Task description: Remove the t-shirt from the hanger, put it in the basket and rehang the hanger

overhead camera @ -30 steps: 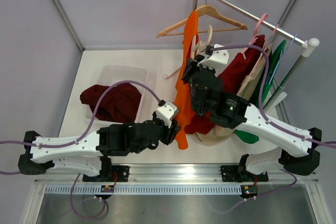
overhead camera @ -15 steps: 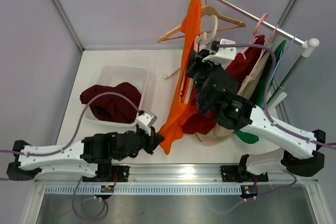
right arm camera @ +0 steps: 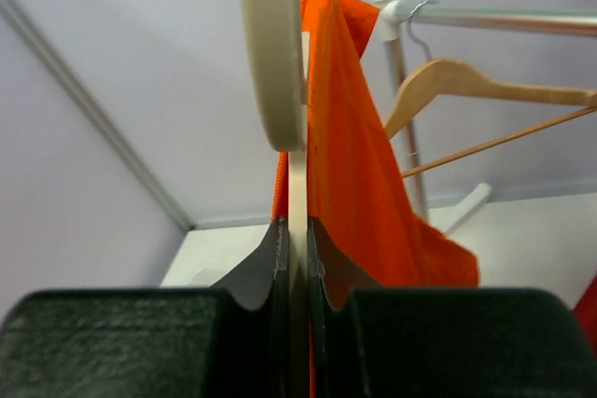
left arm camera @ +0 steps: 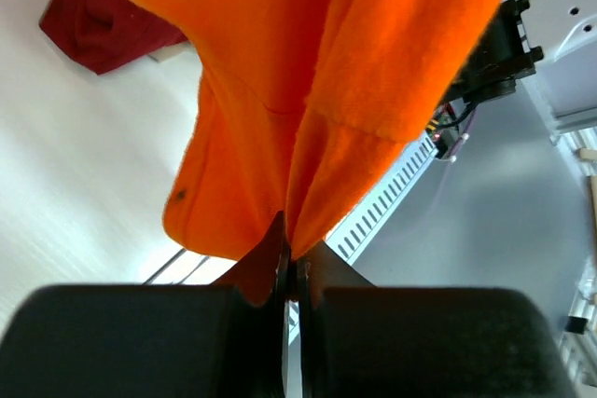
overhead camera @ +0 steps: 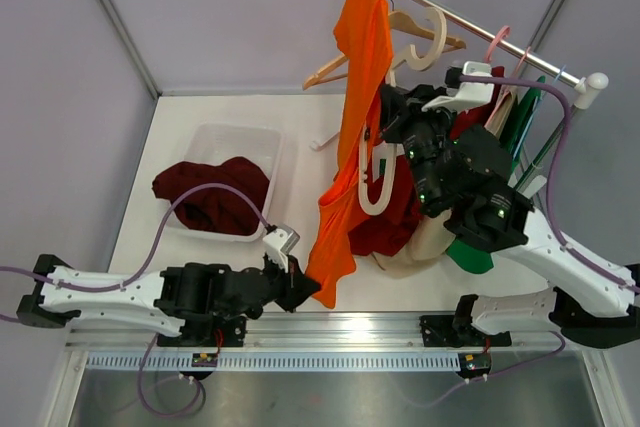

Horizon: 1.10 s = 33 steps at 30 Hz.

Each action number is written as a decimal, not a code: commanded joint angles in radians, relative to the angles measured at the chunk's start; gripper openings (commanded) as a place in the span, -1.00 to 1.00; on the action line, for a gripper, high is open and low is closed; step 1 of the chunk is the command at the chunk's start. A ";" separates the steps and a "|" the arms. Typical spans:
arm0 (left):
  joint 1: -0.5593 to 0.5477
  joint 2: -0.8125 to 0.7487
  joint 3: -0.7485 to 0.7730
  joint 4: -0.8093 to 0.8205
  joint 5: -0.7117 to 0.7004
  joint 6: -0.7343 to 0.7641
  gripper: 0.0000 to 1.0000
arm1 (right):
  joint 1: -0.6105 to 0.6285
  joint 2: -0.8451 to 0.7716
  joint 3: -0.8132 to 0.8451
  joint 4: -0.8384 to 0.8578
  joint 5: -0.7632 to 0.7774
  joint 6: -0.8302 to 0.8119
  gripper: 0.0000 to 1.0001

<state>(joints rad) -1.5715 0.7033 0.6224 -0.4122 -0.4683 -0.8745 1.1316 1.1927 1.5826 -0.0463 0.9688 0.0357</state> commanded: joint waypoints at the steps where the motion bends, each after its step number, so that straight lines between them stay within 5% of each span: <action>1: -0.035 0.053 0.083 -0.149 -0.096 0.066 -0.84 | -0.041 -0.172 -0.010 0.040 -0.195 0.229 -1.00; 6: -0.033 0.152 0.313 -0.137 -0.377 0.241 0.35 | -0.039 -0.306 -0.179 -0.072 -0.373 0.383 -1.00; 10: -0.013 0.243 0.450 -0.038 -0.504 0.442 0.71 | -0.039 -0.390 -0.171 -0.144 -0.490 0.417 -1.00; 11: 0.001 0.258 0.470 0.039 -0.495 0.527 0.98 | -0.039 -0.392 -0.155 -0.192 -0.514 0.420 -1.00; 19: 0.280 0.404 0.583 0.349 -0.130 0.759 0.98 | -0.039 -0.398 -0.030 -0.314 -0.729 0.420 -1.00; 28: 0.358 0.512 0.651 0.542 -0.066 0.917 0.98 | -0.039 -0.403 0.024 -0.320 -0.860 0.414 -1.00; 29: 0.363 0.509 0.643 0.564 -0.063 0.919 0.97 | -0.039 -0.407 0.020 -0.320 -0.857 0.408 -1.00; 32: 0.377 0.489 0.640 0.599 -0.130 0.957 -0.76 | -0.039 -0.424 0.010 -0.320 -0.851 0.400 -1.00; 33: 0.380 0.460 0.637 0.593 -0.160 0.973 -1.00 | -0.039 -0.435 0.008 -0.326 -0.832 0.397 -1.00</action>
<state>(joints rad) -1.2011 1.2118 1.2320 0.0612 -0.5663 0.0261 1.0966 0.7856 1.5661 -0.4313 0.1818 0.4442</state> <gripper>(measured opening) 0.100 0.128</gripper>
